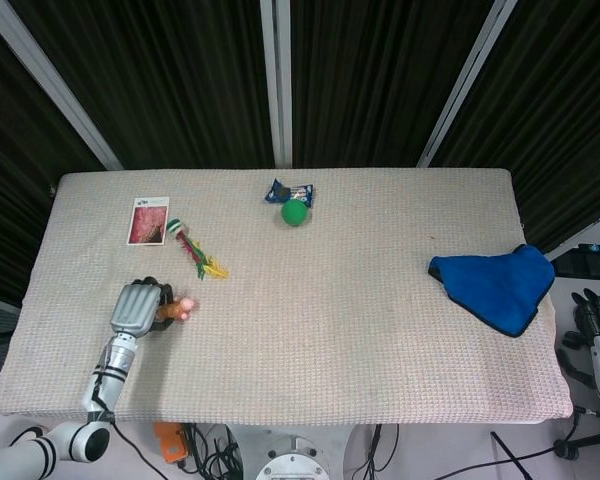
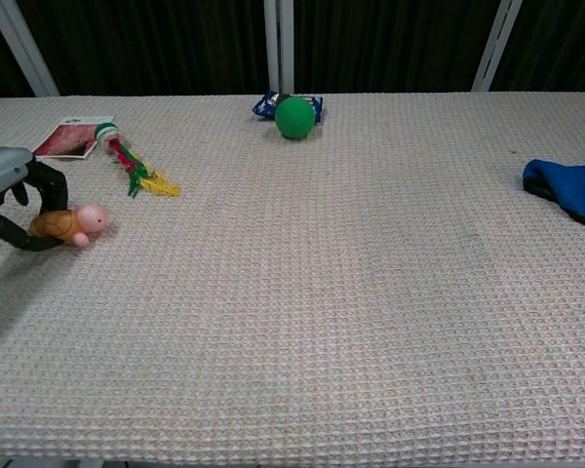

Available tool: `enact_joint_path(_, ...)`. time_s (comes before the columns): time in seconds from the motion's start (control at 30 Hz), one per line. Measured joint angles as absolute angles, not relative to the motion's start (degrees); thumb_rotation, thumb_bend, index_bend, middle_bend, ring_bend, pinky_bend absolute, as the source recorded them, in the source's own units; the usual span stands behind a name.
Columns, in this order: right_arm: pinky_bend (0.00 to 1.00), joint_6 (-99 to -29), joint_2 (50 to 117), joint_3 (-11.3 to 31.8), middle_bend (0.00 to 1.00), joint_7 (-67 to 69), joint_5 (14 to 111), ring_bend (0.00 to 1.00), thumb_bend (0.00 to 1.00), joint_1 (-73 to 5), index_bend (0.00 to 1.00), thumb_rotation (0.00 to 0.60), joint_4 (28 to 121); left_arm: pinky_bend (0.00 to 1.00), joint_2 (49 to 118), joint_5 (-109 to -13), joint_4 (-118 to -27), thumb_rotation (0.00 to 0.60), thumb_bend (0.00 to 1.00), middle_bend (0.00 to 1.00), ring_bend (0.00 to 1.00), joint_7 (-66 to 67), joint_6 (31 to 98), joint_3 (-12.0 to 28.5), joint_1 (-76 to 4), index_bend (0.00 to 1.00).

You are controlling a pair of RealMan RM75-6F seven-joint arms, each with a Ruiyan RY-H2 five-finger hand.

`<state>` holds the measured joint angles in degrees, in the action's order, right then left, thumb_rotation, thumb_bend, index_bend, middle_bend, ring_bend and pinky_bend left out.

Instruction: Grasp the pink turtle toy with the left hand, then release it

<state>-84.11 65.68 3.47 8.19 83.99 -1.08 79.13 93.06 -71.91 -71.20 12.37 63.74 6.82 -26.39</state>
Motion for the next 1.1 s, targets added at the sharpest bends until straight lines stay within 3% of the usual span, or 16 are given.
enact_joint_path(0.13, 0.0, -84.2, 65.6, 3.5, 0.01, 8.0, 84.0, 0.0, 0.24, -1.0, 0.0, 0.6, 79.3, 0.47, 93.7, -72.5, -69.9, 0.6, 0.33, 0.74, 0.45, 12.4, 64.3, 6.7, -26.4, 0.74)
enact_joint_path(0.3, 0.0, -84.5, 65.4, 3.5, 0.01, 8.0, 84.0, 0.0, 0.24, -0.9, 0.0, 0.6, 79.5, 0.47, 94.2, -72.2, -69.3, 0.6, 0.32, 0.74, 0.45, 12.2, 64.2, 6.9, -26.5, 0.74)
enact_joint_path(0.37, 0.0, -84.5, 65.4, 3.5, 0.01, 8.0, 83.9, 0.0, 0.24, -0.8, 0.0, 0.6, 79.5, 0.45, 94.0, -72.2, -69.6, 0.6, 0.28, 0.64, 0.4, 11.9, 64.0, 7.0, -26.5, 0.64)
enact_joint_path(0.43, 0.0, -84.5, 65.3, 3.5, 0.01, 8.0, 84.0, 0.0, 0.24, -0.8, 0.0, 0.6, 79.6, 0.42, 93.3, -72.3, -70.2, 0.6, 0.19, 0.48, 0.29, 11.9, 63.4, 6.7, -26.6, 0.45)
enact_joint_path(0.5, 0.0, -84.5, 65.3, 3.5, 0.01, 8.2, 84.0, 0.0, 0.24, -0.8, 0.0, 0.6, 79.5, 0.38, 92.2, -72.8, -71.2, 0.6, 0.15, 0.36, 0.21, 11.3, 62.8, 6.4, -26.7, 0.33)
enact_joint_path(0.57, 0.0, -84.5, 65.3, 3.5, 0.01, 8.3, 84.0, 0.0, 0.24, -0.9, 0.0, 0.6, 79.5, 0.33, 91.2, -73.2, -72.3, 0.6, 0.14, 0.28, 0.15, 10.6, 62.6, 6.3, -26.8, 0.27)
enact_joint_path(0.93, 0.0, -84.5, 65.5, 3.3, 0.01, 8.0, 84.3, 0.0, 0.25, -0.9, 0.0, 0.6, 79.6, 0.32, 87.1, -72.9, -77.9, 0.6, 0.12, 0.27, 0.12, 9.5, 61.1, 5.8, -26.8, 0.26)
enact_joint_path(1.1, 0.0, -84.5, 65.4, 3.3, 0.01, 7.8, 84.2, 0.0, 0.24, -0.8, 0.0, 0.6, 79.7, 0.32, 87.7, -72.3, -76.7, 0.6, 0.18, 0.28, 0.12, 9.4, 60.5, 6.2, -27.3, 0.29)
